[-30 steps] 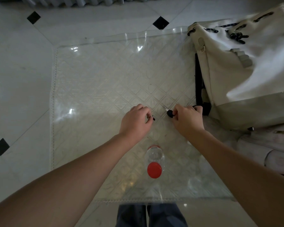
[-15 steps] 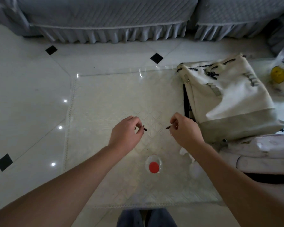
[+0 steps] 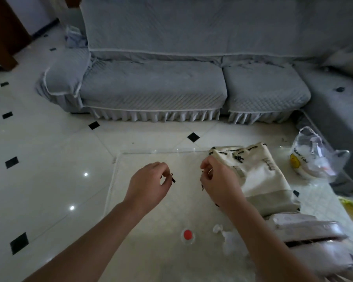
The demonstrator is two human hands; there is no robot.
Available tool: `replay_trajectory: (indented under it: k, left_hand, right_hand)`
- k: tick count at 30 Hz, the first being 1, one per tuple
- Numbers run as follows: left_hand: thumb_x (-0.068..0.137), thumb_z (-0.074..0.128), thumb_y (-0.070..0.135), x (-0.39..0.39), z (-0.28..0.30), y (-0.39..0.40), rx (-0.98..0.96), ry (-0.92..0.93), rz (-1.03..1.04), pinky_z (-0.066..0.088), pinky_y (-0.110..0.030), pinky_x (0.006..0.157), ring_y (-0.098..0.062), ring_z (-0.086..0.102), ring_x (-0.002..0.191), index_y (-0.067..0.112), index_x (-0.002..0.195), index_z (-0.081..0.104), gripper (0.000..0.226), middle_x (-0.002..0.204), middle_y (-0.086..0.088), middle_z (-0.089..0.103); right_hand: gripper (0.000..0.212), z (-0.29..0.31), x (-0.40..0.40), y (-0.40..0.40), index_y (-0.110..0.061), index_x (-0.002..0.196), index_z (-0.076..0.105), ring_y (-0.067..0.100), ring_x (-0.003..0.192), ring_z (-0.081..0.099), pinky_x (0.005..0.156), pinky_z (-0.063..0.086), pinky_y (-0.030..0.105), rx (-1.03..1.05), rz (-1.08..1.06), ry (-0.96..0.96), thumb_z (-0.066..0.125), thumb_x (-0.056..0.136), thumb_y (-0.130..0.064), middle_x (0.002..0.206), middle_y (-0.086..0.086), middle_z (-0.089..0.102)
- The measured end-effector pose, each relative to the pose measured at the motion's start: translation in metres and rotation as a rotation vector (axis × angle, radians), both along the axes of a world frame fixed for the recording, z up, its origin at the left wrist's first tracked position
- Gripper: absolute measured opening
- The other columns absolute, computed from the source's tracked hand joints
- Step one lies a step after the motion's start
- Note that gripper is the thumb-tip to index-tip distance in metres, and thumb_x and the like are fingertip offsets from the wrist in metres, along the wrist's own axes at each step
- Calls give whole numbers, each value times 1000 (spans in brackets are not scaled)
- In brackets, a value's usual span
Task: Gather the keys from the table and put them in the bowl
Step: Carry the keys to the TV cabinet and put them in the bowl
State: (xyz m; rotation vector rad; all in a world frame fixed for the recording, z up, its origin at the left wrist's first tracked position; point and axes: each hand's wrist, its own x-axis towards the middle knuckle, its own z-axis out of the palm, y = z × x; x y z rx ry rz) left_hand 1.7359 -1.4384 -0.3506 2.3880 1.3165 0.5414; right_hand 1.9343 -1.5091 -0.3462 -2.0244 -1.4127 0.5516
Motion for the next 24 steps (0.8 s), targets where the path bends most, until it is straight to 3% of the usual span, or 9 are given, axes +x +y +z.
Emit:
replay_trajectory:
  k: [3, 12, 15, 17, 21, 24]
  left_hand:
    - [84, 63, 29, 1, 58, -14, 64, -26, -3, 42, -25, 59, -6, 54, 74, 28, 78, 55, 10, 75, 16, 57]
    - [85, 60, 33, 18, 193, -27, 294, -121, -155, 36, -18, 55, -4, 53, 72, 31, 79, 54, 9, 75, 19, 54]
    - [84, 59, 34, 20, 217, -20, 325, -170, -197, 33, -14, 55, -4, 51, 67, 30, 76, 55, 9, 70, 17, 54]
    - [84, 57, 35, 21, 228, -15, 337, -181, -226, 40, -22, 54, -6, 52, 66, 29, 76, 55, 10, 70, 14, 56]
    - [84, 60, 28, 21, 239, -7, 377, -218, -303, 42, -28, 56, -12, 55, 66, 24, 74, 56, 12, 71, 9, 59]
    - [85, 60, 29, 20, 242, 0, 356, -226, -365, 43, -28, 56, -11, 55, 66, 24, 74, 56, 13, 70, 10, 58]
  right_hand:
    - [19, 58, -5, -10, -27, 89, 57, 3, 66, 56, 52, 40, 18, 49, -6, -21, 57, 84, -8, 79, -12, 60]
    - [18, 190, -6, -37, -26, 90, 64, 3, 64, 57, 57, 46, 22, 219, -38, -151, 57, 85, -10, 72, -15, 61]
    - [17, 215, -6, -43, -25, 88, 65, 2, 60, 56, 54, 40, 14, 260, -65, -196, 59, 83, -10, 69, -15, 60]
    - [19, 227, -9, -47, -26, 85, 63, 0, 57, 58, 51, 37, 9, 294, -89, -215, 59, 83, -9, 68, -14, 62]
    - [21, 245, -18, -54, -29, 86, 62, -1, 62, 57, 54, 40, 14, 304, -152, -282, 61, 82, -9, 70, -13, 62]
    - [21, 251, -28, -62, -30, 84, 61, -6, 63, 54, 50, 35, 9, 309, -230, -310, 60, 82, -9, 66, -17, 57]
